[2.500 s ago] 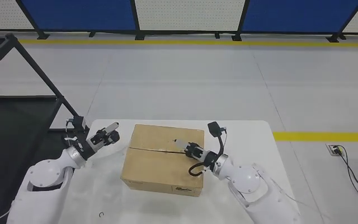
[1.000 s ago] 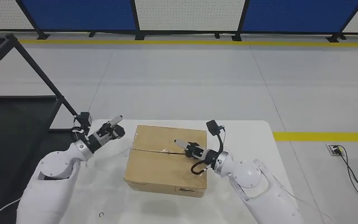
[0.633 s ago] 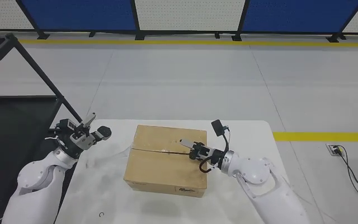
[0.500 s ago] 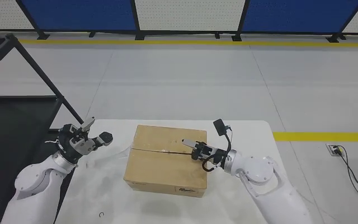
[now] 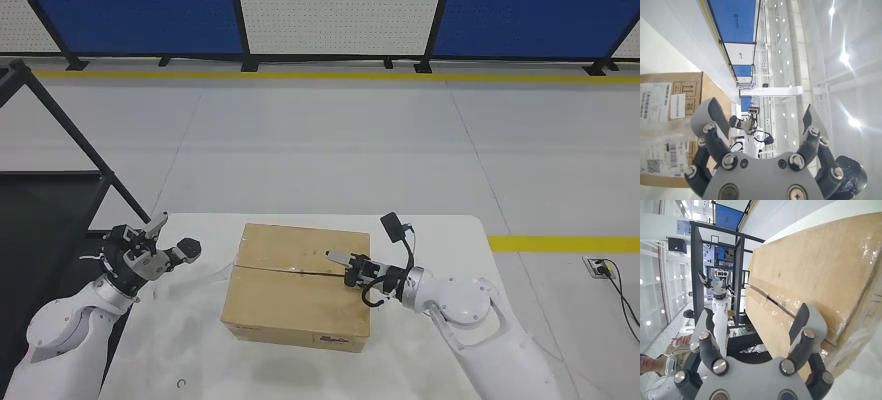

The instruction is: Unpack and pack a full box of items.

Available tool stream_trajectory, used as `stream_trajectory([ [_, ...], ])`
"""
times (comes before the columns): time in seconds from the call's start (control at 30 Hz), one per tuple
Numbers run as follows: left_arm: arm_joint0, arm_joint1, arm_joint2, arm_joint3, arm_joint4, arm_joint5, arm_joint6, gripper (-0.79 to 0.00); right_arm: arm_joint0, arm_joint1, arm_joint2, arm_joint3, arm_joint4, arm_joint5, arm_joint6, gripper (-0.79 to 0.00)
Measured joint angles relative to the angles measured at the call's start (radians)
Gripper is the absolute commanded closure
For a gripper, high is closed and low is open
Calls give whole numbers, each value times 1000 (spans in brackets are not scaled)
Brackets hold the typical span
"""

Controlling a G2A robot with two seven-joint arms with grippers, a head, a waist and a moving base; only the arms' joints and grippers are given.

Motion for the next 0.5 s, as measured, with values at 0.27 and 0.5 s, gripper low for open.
stream_trajectory([
  [0.27,201,16,-76,-173,106,-39,94,-785,0,0,0,0,0,0,0,-785],
  [0.5,347,16,-87,-278,123,0,133,-785,0,0,0,0,0,0,0,-785],
])
